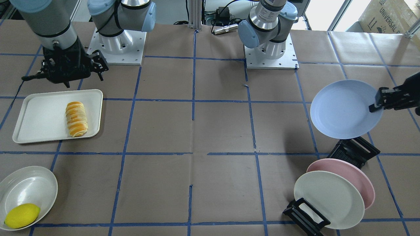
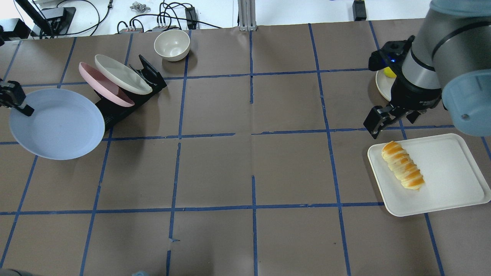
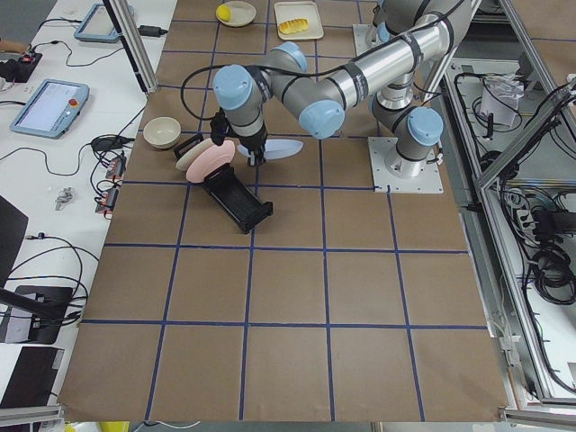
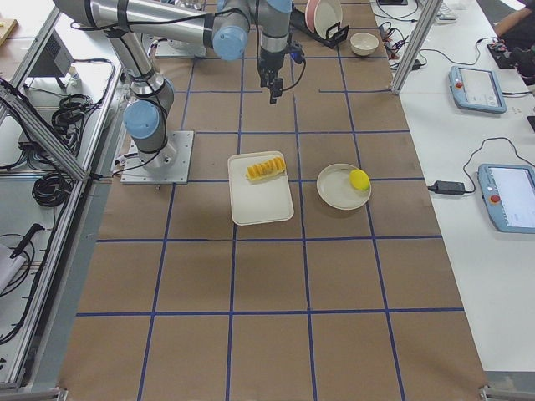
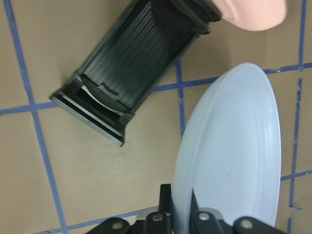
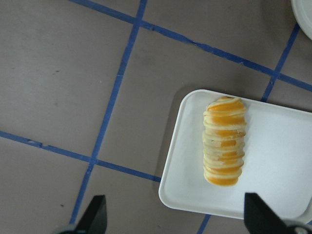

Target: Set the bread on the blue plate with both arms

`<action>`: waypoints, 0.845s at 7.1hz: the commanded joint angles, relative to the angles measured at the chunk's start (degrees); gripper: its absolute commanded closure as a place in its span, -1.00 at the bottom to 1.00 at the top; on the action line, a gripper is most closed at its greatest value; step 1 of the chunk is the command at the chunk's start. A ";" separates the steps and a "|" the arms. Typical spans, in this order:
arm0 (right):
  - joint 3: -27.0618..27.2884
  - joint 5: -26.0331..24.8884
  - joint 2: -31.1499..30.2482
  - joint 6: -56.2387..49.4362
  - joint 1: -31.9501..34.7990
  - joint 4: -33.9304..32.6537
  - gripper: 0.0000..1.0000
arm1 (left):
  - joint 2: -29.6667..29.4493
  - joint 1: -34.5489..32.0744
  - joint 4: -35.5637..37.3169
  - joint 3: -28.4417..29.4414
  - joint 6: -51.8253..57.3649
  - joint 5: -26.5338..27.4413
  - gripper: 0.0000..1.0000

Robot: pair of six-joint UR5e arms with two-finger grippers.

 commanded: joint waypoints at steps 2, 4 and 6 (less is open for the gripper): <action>18.66 5.24 1.02 -17.20 -12.97 -24.57 -0.99 | 2.46 -17.18 0.60 -3.60 -19.27 -5.18 0.74; 21.17 5.36 10.90 -23.83 -15.18 -35.24 -0.99 | -3.49 -23.71 6.62 -3.60 -23.80 -12.99 0.73; 21.96 6.23 13.33 -24.38 -18.08 -36.60 -0.98 | -9.83 -30.64 15.14 -3.86 -27.82 -17.66 0.73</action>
